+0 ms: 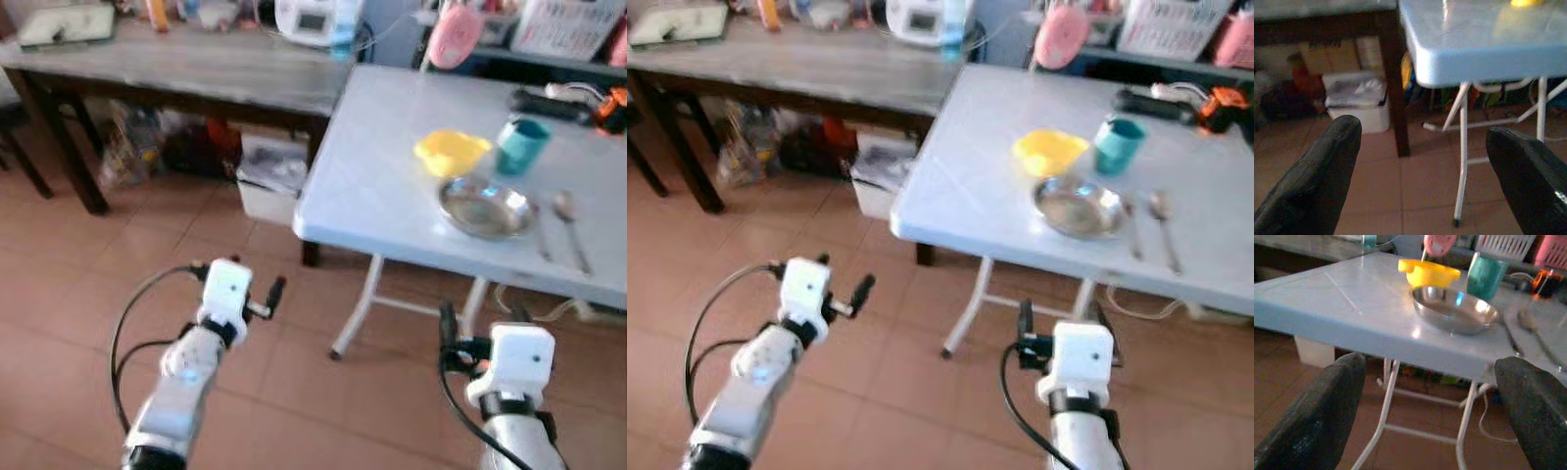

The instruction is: Setting the table

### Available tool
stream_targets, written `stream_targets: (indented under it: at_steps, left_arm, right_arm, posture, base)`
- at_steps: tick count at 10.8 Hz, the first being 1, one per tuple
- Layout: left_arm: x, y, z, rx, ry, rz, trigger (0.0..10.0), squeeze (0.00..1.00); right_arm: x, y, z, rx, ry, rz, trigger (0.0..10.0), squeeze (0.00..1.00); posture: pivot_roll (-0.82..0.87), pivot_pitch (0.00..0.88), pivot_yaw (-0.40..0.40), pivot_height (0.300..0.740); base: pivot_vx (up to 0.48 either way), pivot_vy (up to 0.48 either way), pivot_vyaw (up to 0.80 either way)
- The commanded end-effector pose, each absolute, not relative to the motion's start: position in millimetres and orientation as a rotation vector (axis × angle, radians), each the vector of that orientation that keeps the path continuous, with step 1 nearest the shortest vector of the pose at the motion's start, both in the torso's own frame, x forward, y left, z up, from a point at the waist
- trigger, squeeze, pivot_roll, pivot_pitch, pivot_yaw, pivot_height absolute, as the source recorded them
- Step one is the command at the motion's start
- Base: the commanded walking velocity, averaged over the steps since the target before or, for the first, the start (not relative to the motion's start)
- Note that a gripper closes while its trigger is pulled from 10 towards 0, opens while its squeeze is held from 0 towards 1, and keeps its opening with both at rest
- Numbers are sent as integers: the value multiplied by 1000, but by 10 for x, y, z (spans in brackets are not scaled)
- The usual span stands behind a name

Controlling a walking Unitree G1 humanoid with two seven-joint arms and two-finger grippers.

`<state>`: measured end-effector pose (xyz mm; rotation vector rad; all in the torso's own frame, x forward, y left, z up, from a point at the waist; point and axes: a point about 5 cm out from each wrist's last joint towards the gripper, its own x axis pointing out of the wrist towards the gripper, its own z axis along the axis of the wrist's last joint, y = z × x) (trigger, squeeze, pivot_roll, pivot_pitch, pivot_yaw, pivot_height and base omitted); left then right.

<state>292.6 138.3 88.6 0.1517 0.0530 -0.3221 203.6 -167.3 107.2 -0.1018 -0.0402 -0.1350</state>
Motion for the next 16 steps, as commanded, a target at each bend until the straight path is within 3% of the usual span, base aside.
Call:
stream_targets:
  at_steps: [1,6,16]
  left_arm:
    - [2927,1412,897,165,51,-320,10000,0]
    - [2928,1365,912,150,34,-338,10000,0]
    - [2943,1266,1094,106,-63,-392,10000,0]
  right_arm:
    - [2036,-1661,1088,-102,-48,-131,10000,0]
    - [2041,-1672,1098,-107,-52,-132,10000,0]
    - [2058,-1651,1145,-118,-77,-104,10000,0]
  posture:
    - [124,107,-18,740]
    - [119,108,-21,740]
    - [118,110,-28,740]
  base:
    - [0,-349,0]
    - [0,-331,0]
    - [0,0,0]
